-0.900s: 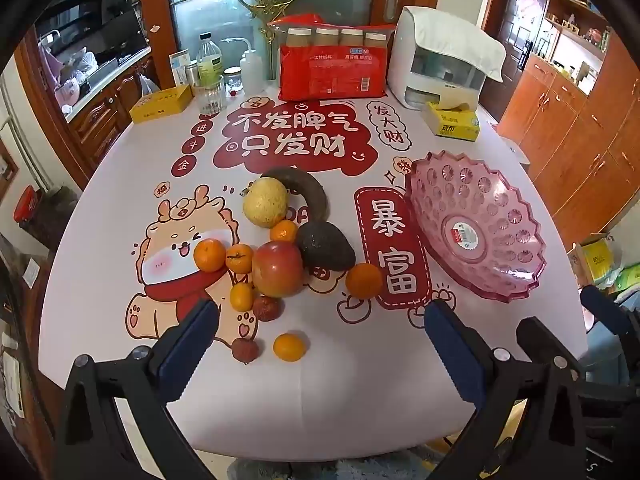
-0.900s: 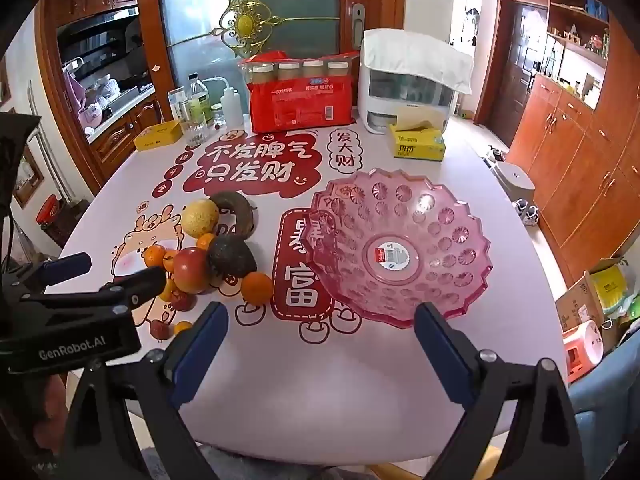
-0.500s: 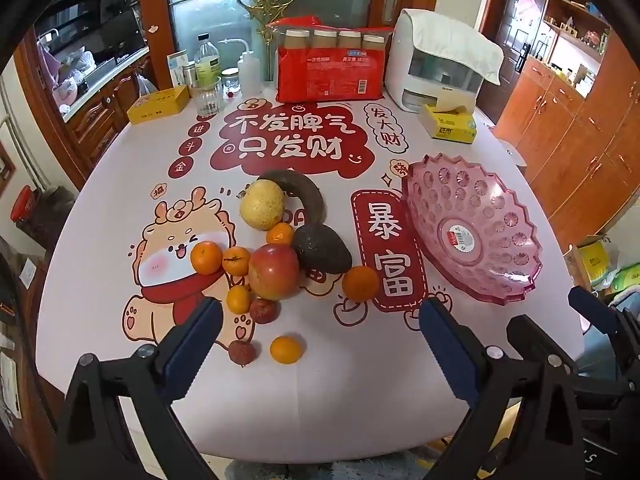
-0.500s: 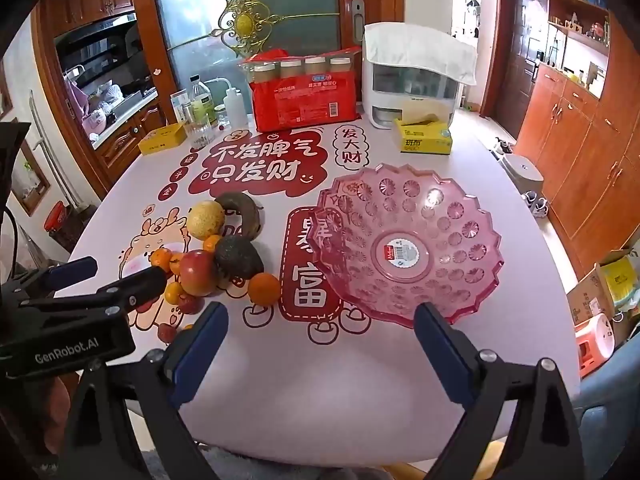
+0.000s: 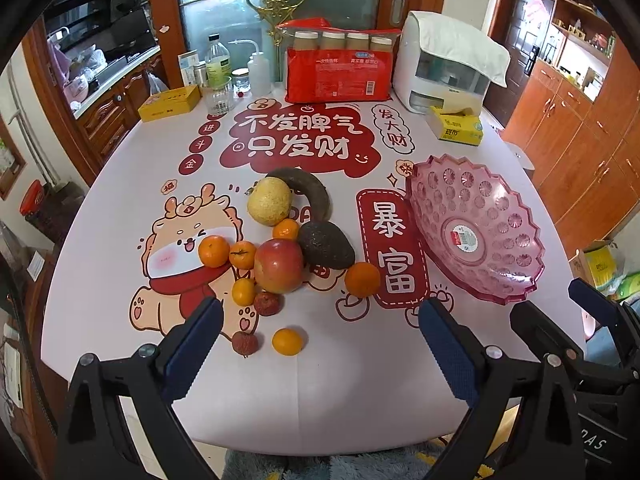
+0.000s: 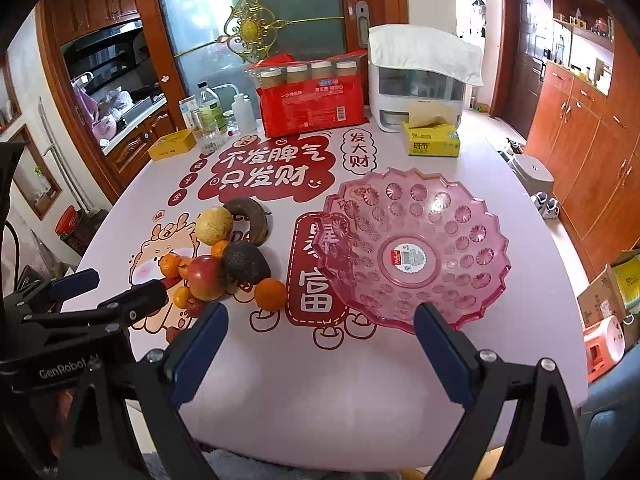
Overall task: Organize fruits
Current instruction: 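Move both tools toward the fruit pile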
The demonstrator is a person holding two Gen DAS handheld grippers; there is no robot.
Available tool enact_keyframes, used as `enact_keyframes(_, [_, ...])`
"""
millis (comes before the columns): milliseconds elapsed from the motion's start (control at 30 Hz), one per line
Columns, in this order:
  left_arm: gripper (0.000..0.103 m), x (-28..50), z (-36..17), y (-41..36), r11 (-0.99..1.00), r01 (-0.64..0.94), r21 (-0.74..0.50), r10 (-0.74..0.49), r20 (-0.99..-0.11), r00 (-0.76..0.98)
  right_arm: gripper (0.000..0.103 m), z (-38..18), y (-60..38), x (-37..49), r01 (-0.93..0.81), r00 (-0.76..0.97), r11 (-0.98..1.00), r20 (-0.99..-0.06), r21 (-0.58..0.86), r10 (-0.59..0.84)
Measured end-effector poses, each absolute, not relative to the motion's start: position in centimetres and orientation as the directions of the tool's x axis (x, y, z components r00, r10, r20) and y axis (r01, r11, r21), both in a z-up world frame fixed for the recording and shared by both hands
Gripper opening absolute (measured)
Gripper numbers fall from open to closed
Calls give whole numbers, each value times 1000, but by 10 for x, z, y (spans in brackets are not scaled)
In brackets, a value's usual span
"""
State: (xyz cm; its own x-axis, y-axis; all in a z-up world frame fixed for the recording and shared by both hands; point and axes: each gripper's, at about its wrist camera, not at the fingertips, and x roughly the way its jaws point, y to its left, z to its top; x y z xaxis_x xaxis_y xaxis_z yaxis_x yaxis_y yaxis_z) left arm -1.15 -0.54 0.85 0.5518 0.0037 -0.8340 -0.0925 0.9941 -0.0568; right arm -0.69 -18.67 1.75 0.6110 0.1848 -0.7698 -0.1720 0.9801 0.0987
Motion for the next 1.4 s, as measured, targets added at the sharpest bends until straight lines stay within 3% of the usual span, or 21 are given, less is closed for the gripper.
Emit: enact_keyframes(1400, [97, 1, 2, 18, 997, -77, 0, 43, -822, 568, 95, 8, -160, 3, -163, 608, 982, -775, 93, 174])
